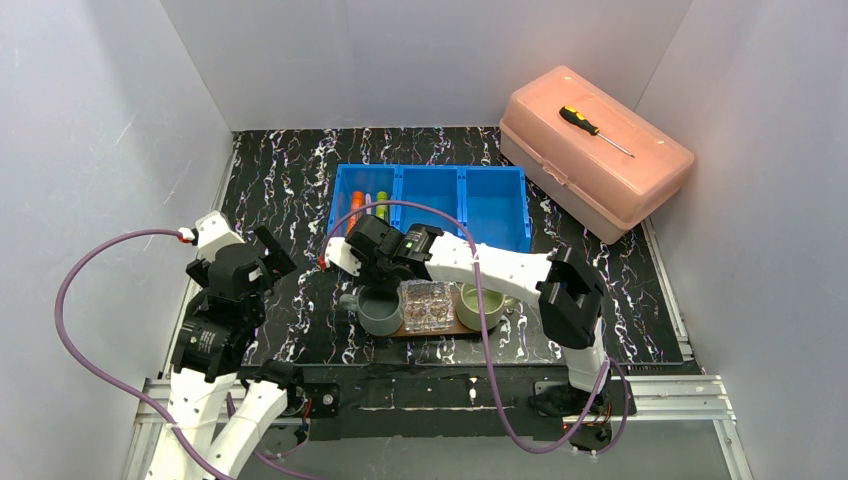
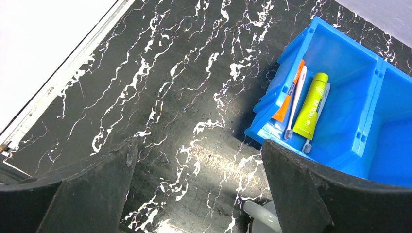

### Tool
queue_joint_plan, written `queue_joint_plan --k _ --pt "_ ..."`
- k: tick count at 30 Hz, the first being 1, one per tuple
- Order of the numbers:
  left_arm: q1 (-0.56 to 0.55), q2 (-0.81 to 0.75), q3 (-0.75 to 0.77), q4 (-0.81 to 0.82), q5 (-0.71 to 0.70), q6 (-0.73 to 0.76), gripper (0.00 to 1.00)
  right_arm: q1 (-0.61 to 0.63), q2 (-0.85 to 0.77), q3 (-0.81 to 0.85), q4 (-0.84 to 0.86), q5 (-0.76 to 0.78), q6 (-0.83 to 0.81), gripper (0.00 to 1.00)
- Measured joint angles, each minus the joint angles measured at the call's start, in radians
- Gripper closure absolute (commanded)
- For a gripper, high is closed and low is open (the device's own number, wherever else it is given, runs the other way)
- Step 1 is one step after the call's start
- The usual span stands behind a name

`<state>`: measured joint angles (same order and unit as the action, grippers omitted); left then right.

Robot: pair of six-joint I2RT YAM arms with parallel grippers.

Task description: Prepare toiletry sets of a toothbrush and toothpaste on the tray

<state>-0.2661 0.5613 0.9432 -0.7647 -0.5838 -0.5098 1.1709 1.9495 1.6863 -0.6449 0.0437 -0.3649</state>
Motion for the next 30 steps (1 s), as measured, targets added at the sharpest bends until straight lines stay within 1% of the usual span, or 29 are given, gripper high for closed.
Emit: queue_joint_plan --k 5,11,17,23,30 --pt "0.000 0.000 0.000 0.000 0.000 0.000 0.01 -0.002 0.000 0.000 0.013 -0.010 0.003 0.77" --pt "0.000 0.000 0.000 0.000 0.000 0.000 0.01 -0.002 0.000 0.000 0.018 -0.013 0.003 0.73" --pt "0.000 0.000 0.000 0.000 0.000 0.000 0.01 -0.002 0.000 0.000 0.019 -0.004 0.007 0.64" --pt "0.000 0.001 0.000 0.000 0.000 0.000 0.01 -0.004 -0.026 0.000 0.021 0.038 0.022 0.59" --pt "0.000 0.002 0.000 0.000 0.002 0.000 0.01 -0.007 -0.080 0.002 0.047 0.129 0.057 0.54"
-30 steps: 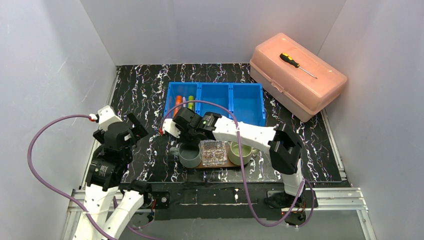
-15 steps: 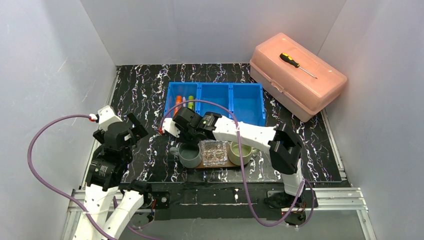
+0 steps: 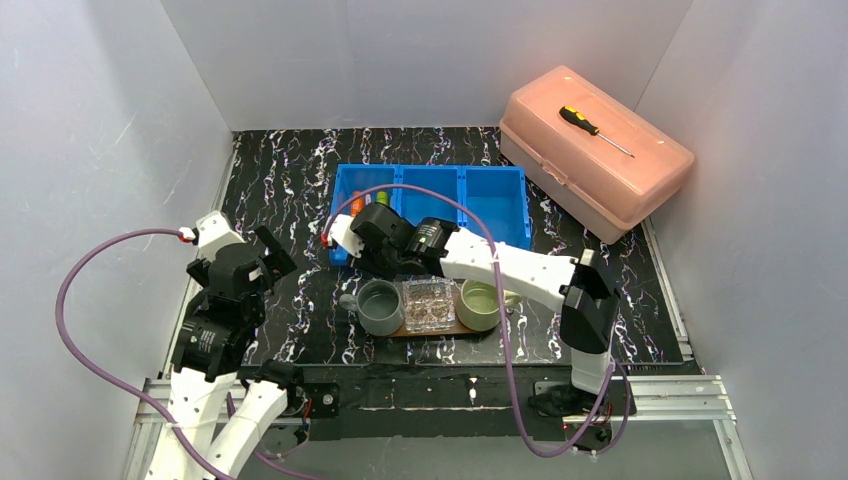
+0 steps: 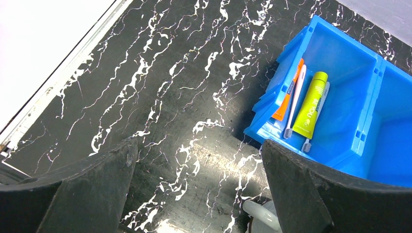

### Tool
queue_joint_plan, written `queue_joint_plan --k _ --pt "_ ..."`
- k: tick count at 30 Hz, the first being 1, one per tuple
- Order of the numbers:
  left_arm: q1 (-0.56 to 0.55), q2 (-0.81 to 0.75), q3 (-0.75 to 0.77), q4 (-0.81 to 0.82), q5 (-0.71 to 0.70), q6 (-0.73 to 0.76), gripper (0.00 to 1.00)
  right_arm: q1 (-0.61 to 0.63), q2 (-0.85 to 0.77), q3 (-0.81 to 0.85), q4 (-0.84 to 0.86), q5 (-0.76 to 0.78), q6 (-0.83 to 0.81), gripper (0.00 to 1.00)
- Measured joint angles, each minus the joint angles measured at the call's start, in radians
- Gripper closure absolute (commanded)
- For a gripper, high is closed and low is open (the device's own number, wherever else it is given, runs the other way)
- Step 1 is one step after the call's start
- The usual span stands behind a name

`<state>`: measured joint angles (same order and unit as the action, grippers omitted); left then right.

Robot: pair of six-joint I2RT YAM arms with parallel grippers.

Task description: Prepare toiletry sets of a toothbrush and toothpaste on the tray

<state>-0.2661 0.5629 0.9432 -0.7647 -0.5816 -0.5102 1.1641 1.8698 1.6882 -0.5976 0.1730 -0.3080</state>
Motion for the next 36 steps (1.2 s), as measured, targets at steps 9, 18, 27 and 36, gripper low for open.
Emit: queue_joint_plan --k 9,18,27,36 --pt "0.000 0.015 0.000 0.001 0.018 0.000 0.01 -0.016 -0.010 0.042 0.032 0.114 0.071 0.52" --pt "0.000 0.057 0.000 0.007 0.077 0.016 0.01 -0.057 -0.010 0.105 0.041 0.219 0.155 0.43" --pt "0.000 0.217 0.006 0.060 0.294 0.073 0.01 -0.098 -0.145 -0.043 0.057 0.284 0.259 0.41" --pt "-0.003 0.425 0.152 0.061 0.463 0.115 0.01 -0.099 -0.400 -0.218 0.081 0.323 0.314 0.40"
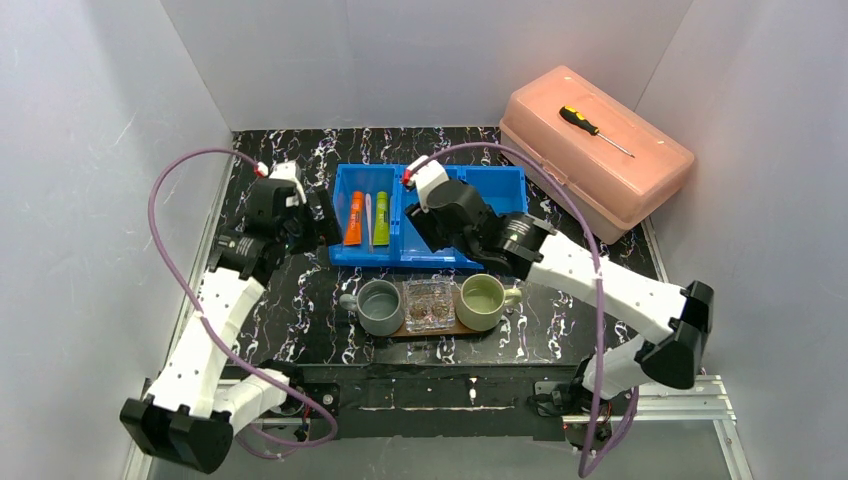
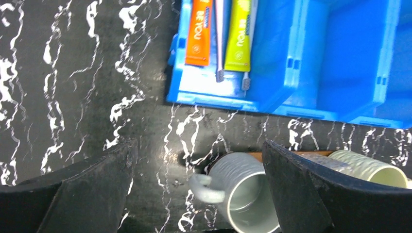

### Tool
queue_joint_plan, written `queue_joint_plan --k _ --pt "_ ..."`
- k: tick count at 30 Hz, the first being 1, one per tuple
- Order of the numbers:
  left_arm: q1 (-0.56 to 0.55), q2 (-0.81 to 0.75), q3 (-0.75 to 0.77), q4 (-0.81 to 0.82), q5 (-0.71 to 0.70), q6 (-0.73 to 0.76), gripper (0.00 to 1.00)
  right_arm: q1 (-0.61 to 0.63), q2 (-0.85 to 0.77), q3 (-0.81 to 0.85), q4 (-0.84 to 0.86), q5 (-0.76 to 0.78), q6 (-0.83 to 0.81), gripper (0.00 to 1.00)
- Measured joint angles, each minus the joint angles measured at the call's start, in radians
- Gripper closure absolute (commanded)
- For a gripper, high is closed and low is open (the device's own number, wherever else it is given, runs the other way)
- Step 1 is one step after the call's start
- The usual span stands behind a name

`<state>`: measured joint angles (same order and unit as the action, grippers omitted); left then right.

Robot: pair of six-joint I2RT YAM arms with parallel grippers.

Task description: Prepare toiletry sets of a toothbrush and toothpaste on the tray

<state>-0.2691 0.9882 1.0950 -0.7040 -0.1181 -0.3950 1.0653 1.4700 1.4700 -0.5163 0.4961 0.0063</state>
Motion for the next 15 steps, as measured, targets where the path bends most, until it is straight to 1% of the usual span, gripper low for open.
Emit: queue_joint_plan --k 5,9,11,15 --pt "-0.018 0.150 0.116 -0.006 0.040 0.006 0.01 0.000 -0.099 -0.080 0.000 0.000 0.031 0.41" --pt "-0.062 0.275 0.199 -0.031 0.047 0.010 0.01 0.000 -0.150 -0.121 -0.006 -0.002 0.051 0.41" --pt "-0.092 0.344 0.258 -0.050 0.045 0.010 0.05 0.000 -0.172 -0.137 -0.008 -0.002 0.060 0.41" --pt "-0.131 0.460 0.363 -0.078 0.028 0.010 0.09 0.000 -0.225 -0.167 -0.016 -0.008 0.076 0.41"
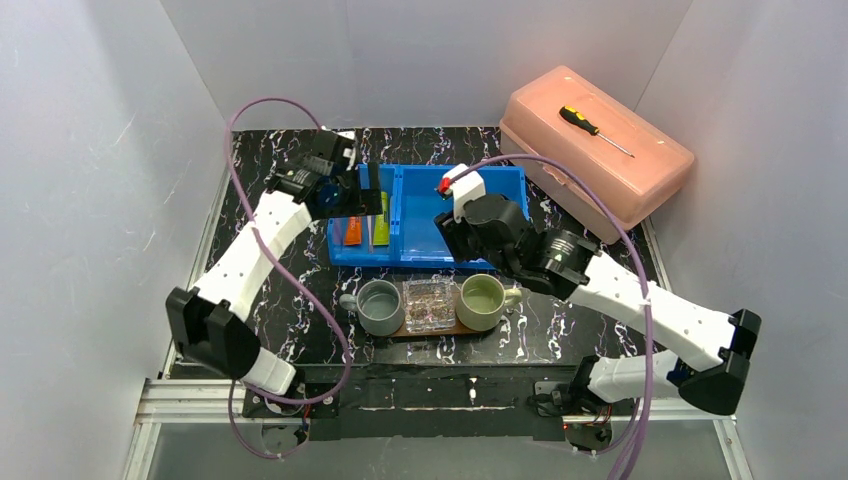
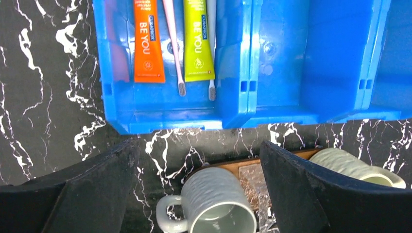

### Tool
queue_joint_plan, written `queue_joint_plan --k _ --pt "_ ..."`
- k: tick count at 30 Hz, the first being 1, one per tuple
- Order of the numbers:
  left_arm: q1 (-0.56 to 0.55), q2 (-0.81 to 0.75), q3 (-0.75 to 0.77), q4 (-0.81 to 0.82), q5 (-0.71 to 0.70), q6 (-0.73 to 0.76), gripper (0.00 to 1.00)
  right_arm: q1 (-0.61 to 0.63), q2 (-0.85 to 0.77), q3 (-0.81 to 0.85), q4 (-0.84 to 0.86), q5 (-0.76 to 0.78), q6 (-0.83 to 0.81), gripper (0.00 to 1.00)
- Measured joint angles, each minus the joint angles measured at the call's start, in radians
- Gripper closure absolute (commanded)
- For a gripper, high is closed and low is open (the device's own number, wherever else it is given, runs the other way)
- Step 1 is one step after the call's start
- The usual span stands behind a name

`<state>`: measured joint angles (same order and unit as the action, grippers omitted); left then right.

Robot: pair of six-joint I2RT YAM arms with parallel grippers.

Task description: Prepare toiletry sets of a toothbrush and toothpaste on the tray

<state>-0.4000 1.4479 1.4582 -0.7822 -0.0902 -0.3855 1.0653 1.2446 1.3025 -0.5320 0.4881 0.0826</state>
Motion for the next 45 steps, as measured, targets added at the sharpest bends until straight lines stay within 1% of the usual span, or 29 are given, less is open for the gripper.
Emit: queue_joint_plan --k 6,9,14,21,25,37,45 --pt "-0.024 0.153 0.144 -0.047 -0.053 -0.001 0.17 0.000 -0.066 -0.008 -0.021 -0.008 0.019 0.41" --pt "-0.024 0.215 0.193 -0.062 -0.081 -0.006 0.23 0.000 -0.082 -0.008 -0.034 -0.014 0.021 0.42" --pt "-0.024 0.303 0.230 -0.074 -0.108 -0.023 0.29 0.000 -0.104 -0.009 -0.059 -0.025 0.027 0.42" --pt "-0.024 0.464 0.289 -0.083 -0.100 -0.045 0.36 0.000 -0.139 -0.008 -0.102 -0.039 0.035 0.42" --pt "-0.024 0.529 0.309 -0.087 -0.100 -0.054 0.39 0.000 -0.157 -0.009 -0.115 -0.047 0.041 0.42" --pt "-0.014 0.618 0.381 -0.101 -0.097 -0.069 0.43 0.000 -0.167 -0.008 -0.125 -0.058 0.045 0.42" --pt "0.039 0.662 0.383 -0.062 0.020 -0.089 0.48 0.000 -0.166 -0.009 -0.125 -0.068 0.046 0.42"
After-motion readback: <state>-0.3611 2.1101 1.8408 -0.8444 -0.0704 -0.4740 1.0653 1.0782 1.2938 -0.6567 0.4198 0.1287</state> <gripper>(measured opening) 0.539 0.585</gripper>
